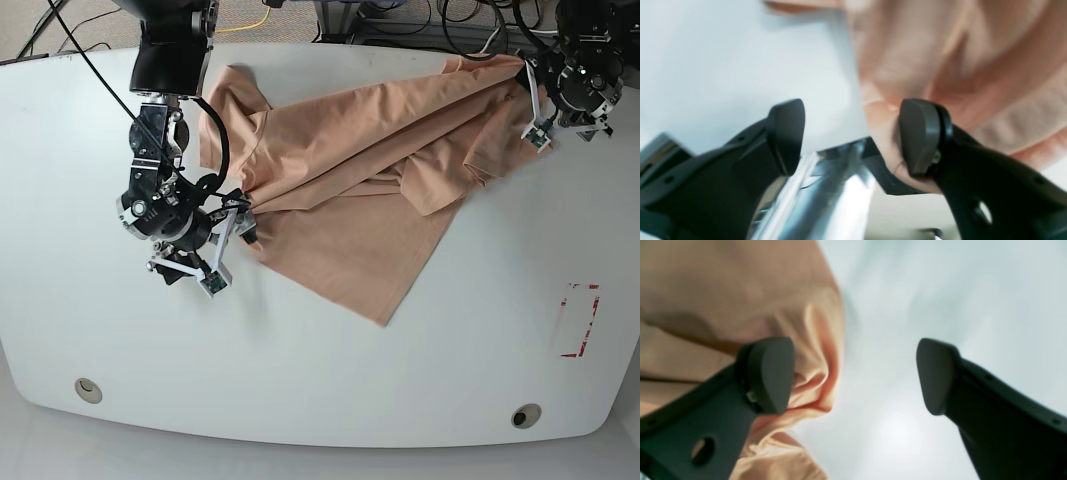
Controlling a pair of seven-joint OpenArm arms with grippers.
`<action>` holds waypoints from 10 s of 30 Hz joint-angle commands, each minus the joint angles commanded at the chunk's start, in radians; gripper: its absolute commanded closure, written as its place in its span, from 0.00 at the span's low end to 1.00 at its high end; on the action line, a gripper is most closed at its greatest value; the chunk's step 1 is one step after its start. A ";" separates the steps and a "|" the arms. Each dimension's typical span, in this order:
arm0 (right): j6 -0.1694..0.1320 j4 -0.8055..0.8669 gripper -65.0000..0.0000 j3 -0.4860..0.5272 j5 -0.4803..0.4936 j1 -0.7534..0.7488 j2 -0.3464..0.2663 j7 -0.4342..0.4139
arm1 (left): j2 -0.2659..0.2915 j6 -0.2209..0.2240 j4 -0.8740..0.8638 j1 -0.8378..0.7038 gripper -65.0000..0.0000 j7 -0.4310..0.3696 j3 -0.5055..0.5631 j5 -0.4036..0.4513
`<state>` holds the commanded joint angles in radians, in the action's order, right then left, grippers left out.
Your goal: Layout the t-shirt on the table in an organized manner, then fold the t-shirt properly
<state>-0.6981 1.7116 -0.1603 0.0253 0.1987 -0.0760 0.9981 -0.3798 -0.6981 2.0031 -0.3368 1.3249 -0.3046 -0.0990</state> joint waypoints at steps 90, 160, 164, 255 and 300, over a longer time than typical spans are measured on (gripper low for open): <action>0.000 0.072 0.16 -0.077 0.121 -0.451 0.118 0.077 | 0.229 0.000 -0.041 0.454 0.35 -0.232 -0.055 -0.097; 0.000 0.216 0.10 0.127 0.114 -0.186 -0.218 0.153 | 0.272 0.000 -0.221 0.485 0.34 -0.232 0.124 -0.095; 0.000 0.241 0.15 0.127 0.114 -0.226 -0.209 0.153 | 0.316 0.000 -0.327 0.516 0.34 -0.238 0.127 -0.095; 0.000 -0.189 0.16 -0.315 0.118 -0.040 -0.118 0.063 | 0.382 0.308 -1.169 0.822 1.00 -0.634 0.445 -0.100; 0.000 -0.114 1.00 -0.221 0.115 -0.037 -0.163 0.097 | 0.212 0.305 -1.165 0.802 1.00 -0.632 0.439 -0.103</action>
<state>-0.6981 1.5980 -0.3813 0.1404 0.1619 -0.2386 1.0948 -0.1680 -0.3936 0.8385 0.4657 0.6928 0.1343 -0.2018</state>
